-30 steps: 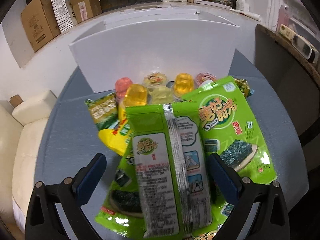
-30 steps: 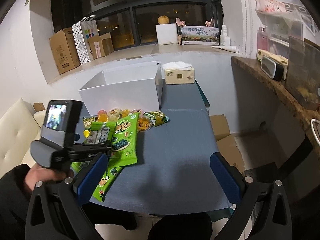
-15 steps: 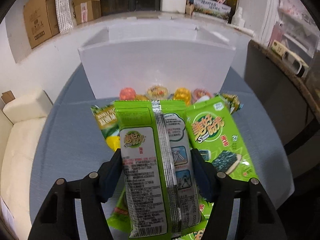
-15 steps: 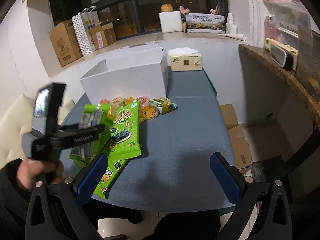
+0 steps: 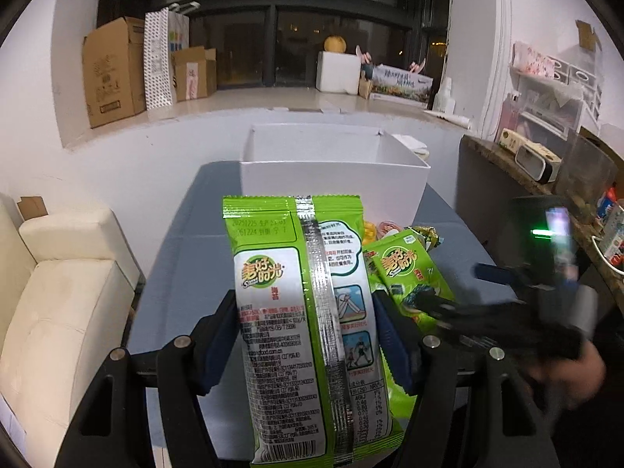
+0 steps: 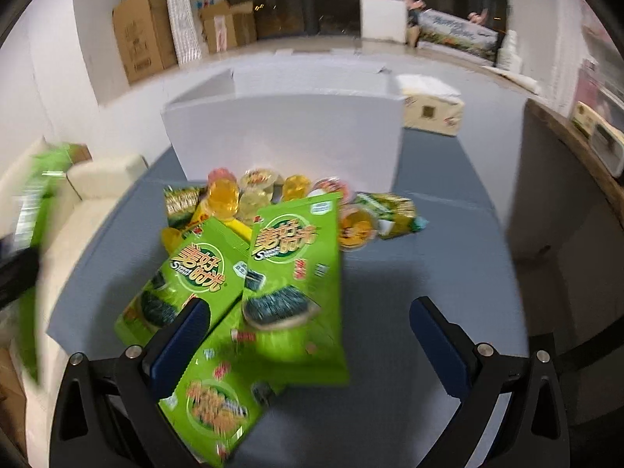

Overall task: Organize snacks
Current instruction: 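Grasp a green seaweed packet with the left tool while the right tool grasps another seaweed packet, then carry both seaweed packets into the white box and open both tools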

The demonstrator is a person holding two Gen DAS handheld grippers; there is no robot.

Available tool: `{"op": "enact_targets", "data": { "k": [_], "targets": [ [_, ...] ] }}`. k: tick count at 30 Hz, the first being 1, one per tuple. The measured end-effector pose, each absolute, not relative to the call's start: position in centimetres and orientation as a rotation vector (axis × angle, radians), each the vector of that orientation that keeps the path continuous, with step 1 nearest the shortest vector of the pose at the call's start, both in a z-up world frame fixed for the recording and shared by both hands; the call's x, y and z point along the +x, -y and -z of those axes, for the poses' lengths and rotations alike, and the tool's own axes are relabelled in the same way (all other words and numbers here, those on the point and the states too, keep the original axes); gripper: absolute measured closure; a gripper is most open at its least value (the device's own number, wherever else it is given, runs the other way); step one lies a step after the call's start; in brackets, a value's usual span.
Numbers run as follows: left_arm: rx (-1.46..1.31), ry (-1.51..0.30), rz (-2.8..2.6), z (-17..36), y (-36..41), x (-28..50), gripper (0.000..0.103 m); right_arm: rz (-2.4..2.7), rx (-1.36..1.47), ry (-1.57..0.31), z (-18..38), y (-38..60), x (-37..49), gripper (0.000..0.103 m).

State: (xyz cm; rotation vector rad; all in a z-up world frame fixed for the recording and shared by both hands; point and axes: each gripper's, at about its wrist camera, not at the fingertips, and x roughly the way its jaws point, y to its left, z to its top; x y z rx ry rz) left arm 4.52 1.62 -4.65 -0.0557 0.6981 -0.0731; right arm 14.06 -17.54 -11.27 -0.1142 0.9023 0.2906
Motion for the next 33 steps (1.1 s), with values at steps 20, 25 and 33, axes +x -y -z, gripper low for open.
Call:
{"op": "enact_targets", "data": {
  "k": [20, 25, 33],
  "targets": [
    [-0.076, -0.658, 0.095, 4.0, -4.8, 7.8, 0.031, -0.307, -0.012, -0.843, 7.1, 18.8, 16.1, 0.035],
    [-0.095, -0.628, 0.131, 1.7, -4.1, 15.6, 0.031, -0.292, 0.004, -0.751, 2.5, 19.4, 20.6, 0.035],
    [-0.073, -0.656, 0.093, 0.0, -2.7, 30.0, 0.031, -0.334, 0.097, -0.769, 0.5, 18.1, 31.9, 0.035]
  ]
}}
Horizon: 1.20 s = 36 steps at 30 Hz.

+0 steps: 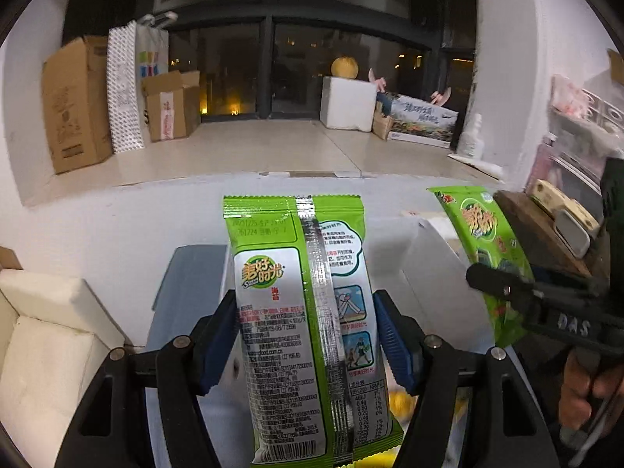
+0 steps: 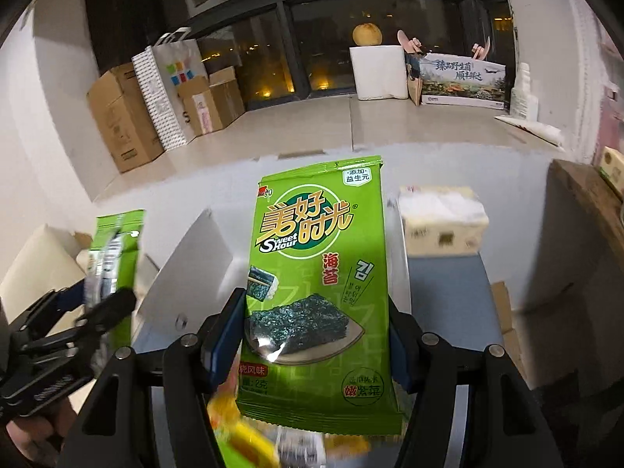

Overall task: Organize snacks
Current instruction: 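Carry both seaweed packets into the white box and open both tools, then grasp a third green seaweed packet from the pile with the right tool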

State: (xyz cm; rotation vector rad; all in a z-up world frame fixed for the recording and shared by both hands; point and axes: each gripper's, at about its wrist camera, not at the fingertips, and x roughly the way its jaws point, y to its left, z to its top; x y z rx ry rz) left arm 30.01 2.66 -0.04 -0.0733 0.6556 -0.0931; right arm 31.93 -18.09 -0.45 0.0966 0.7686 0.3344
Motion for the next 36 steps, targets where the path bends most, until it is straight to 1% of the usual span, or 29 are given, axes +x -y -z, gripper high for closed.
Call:
{"op": "enact_targets", "data": {
  "k": [3, 4, 5, 6, 7, 10, 12, 14, 18, 21, 23, 25, 28, 31, 34, 36],
  "targets": [
    [-0.058, -0.689, 0.069, 0.5, -2.5, 34.6, 0.029, -0.347, 0.100, -0.800, 0.9, 17.6, 34.5, 0.032],
    [-0.058, -0.694, 0.075, 0.7, -2.4, 35.6, 0.020, -0.356, 0.101, -0.808, 1.0, 17.6, 35.2, 0.030],
    [-0.054, -0.706, 0.076, 1.0, -2.4, 36.4, 0.000, -0.348, 0.110, -0.814, 1.4, 17.7, 36.0, 0.018],
    [-0.045, -0.713, 0.073, 1.4, -2.4, 37.0, 0.000, -0.338, 0.124, -0.814, 1.5, 18.0, 36.6, 0.005],
    [-0.039, -0.714, 0.075, 1.6, -2.5, 37.1, 0.000, -0.333, 0.137, -0.807, 1.6, 18.2, 36.8, 0.000],
    [-0.007, -0.709, 0.031, 2.5, -3.1, 37.0, 0.000, -0.324, 0.176, -0.761, 1.6, 19.5, 36.6, 0.000],
    [-0.024, -0.728, 0.055, 3.2, -3.8, 36.2, 0.000, -0.308, 0.184, -0.730, 1.3, 20.4, 35.7, 0.000],
    [-0.007, -0.709, 0.047, 3.4, -3.9, 34.9, 0.000, -0.311, 0.197, -0.700, 0.9, 21.2, 34.3, 0.000],
    [0.134, -0.643, -0.010, 3.5, -3.2, 31.6, 0.000, -0.337, 0.222, -0.704, 0.5, 22.0, 31.0, 0.000],
    [0.069, -0.690, 0.048, 3.0, -3.8, 29.5, 0.000, -0.342, 0.222, -0.711, 0.7, 22.3, 27.8, 0.000],
    [0.031, -0.717, 0.094, 2.5, -4.0, 27.2, 0.000, -0.309, 0.159, -0.701, 0.9, 21.9, 24.7, 0.000],
    [0.041, -0.696, 0.105, 2.1, -3.9, 24.6, 0.000, -0.276, 0.124, -0.706, 1.5, 21.6, 22.3, 0.000],
    [0.021, -0.662, 0.124, 1.6, -4.2, 20.0, 0.000, -0.212, 0.102, -0.744, 3.7, 21.1, 17.4, 0.000],
    [-0.035, -0.656, 0.119, 1.9, -5.1, 15.9, 0.000, -0.163, 0.088, -0.821, 6.7, 20.4, 14.1, 0.000],
    [-0.053, -0.664, 0.077, 3.2, -6.2, 12.8, 0.000, -0.120, 0.046, -0.879, 9.8, 19.1, 11.1, 0.000],
    [-0.089, -0.705, 0.073, 4.5, -7.1, 11.3, 0.000, -0.100, 0.064, -0.929, 11.8, 18.6, 10.0, 0.000]
  ]
}}
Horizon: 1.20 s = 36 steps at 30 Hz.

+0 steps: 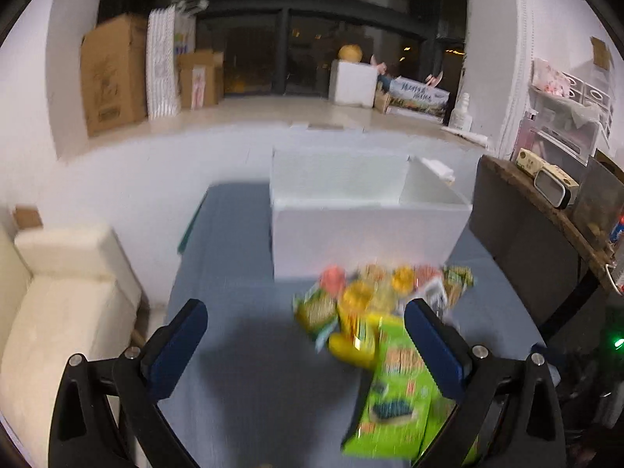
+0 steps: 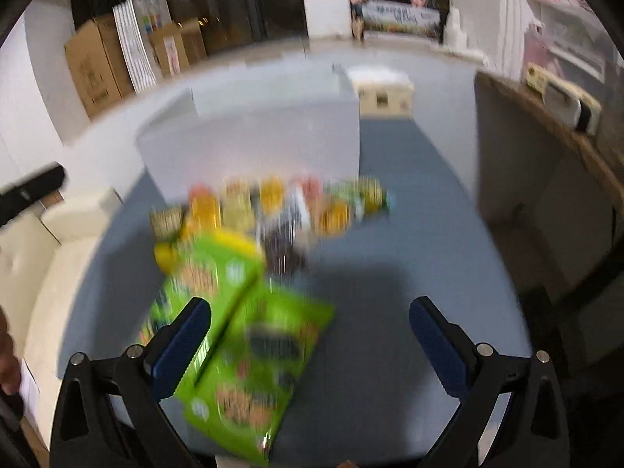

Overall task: Organize snacks
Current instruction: 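Grasp a third green seaweed packet from the pile with the right tool, then carry the seaweed packet into the white box and open the right tool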

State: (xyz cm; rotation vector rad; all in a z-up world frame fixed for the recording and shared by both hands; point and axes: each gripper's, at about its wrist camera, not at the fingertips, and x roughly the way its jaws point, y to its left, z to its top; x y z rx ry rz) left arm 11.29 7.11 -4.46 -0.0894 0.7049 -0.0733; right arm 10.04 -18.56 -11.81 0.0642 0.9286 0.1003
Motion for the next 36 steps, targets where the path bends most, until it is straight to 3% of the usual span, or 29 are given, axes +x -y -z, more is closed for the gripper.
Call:
{"op": "enact_targets", "data": {
  "k": [5, 11, 16, 19, 21, 36],
  "targets": [
    [-0.082, -0.751, 0.057, 6.5, -7.9, 9.2, 0.000, 0.001, 0.076, -1.040, 15.4, 17.4, 10.2, 0.000],
    [-0.082, -0.748, 0.063, 6.8, -8.5, 8.0, 0.000, 0.019, 0.144, -1.069, 16.9, 16.2, 11.4, 0.000],
    [-0.060, -0.754, 0.066, 6.9, -8.1, 8.3, 0.000, 0.039, 0.015, -1.039, 17.5, 14.1, 11.9, 0.000],
    [-0.052, -0.755, 0.072, 7.1, -7.7, 8.2, 0.000, 0.029, 0.009, -1.029, 17.2, 14.7, 11.5, 0.009],
    [-0.044, -0.763, 0.086, 7.3, -7.2, 8.4, 0.000, 0.020, 0.013, -1.029, 16.8, 15.4, 11.3, 0.026],
    [0.161, -0.841, 0.278, 11.1, 1.3, 11.4, 0.000, -0.045, 0.178, -0.928, 12.2, 25.3, 9.1, 0.027]
  ]
}}
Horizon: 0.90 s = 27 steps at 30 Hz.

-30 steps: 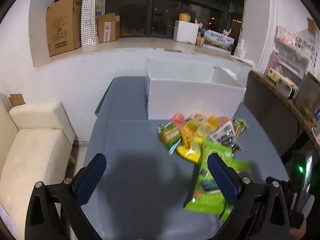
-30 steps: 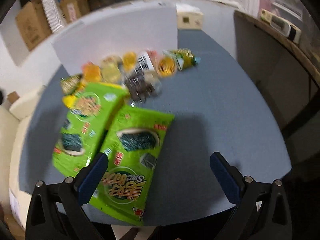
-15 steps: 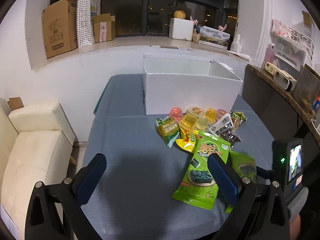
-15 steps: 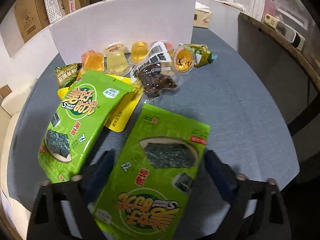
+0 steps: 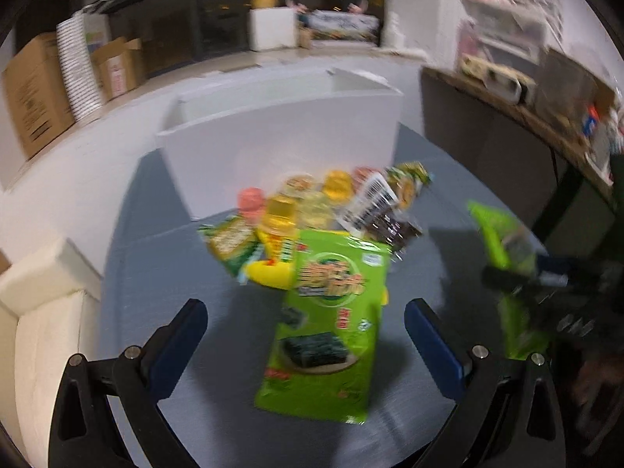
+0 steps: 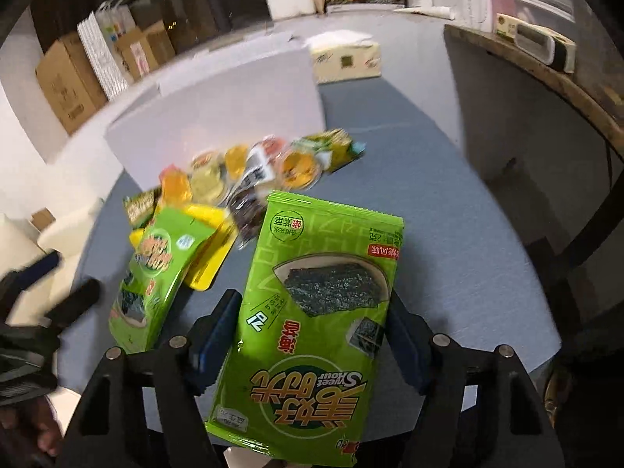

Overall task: Organize snacks
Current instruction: 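Carry the seaweed packet into the white box and open the right tool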

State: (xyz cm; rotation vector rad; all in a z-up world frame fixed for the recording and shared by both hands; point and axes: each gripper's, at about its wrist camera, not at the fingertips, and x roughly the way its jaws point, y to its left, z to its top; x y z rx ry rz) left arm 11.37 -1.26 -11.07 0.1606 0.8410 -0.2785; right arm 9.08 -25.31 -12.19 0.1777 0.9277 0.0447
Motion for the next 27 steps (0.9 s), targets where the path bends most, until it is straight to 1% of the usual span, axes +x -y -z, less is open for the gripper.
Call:
{"op": "enact_targets", "data": {
  "k": [3, 9, 10, 12, 13, 15, 19, 24, 27],
  "targets": [
    [0.191, -0.875, 0.305, 12.5, 2.6, 12.2, 0.000, -0.037, 0.197, -0.904, 11.8, 26.6, 8.9, 0.027],
    [0.221, -0.944, 0.321, 15.4, 3.5, 13.5, 0.000, -0.040, 0.242, -0.901, 12.8, 27.9, 9.5, 0.027],
    [0.211, -0.953, 0.331, 15.6, 3.5, 13.5, 0.003, -0.041, 0.246, -0.900, 12.7, 28.0, 9.4, 0.027],
    [0.208, -0.976, 0.326, 16.1, 3.5, 13.7, 0.018, -0.048, 0.248, -0.899, 12.8, 28.0, 9.3, 0.027],
    [0.212, -0.993, 0.322, 16.4, 3.4, 13.9, 0.032, -0.052, 0.248, -0.900, 12.8, 27.9, 9.4, 0.027],
    [0.198, -1.004, 0.315, 16.5, 3.2, 13.9, 0.032, -0.060, 0.245, -0.903, 12.9, 27.8, 9.4, 0.027],
    [0.132, -0.993, 0.295, 15.7, 2.2, 13.9, 0.037, -0.078, 0.246, -0.900, 12.8, 27.7, 9.2, 0.027],
    [0.014, -0.875, 0.274, 11.2, 0.9, 12.9, 0.037, -0.109, 0.234, -0.859, 11.3, 27.5, 9.5, 0.027],
    [-0.076, -0.801, 0.247, 8.2, -0.1, 13.7, 0.037, -0.167, 0.199, -0.823, 9.3, 26.6, 11.3, 0.027]
  ]
}}
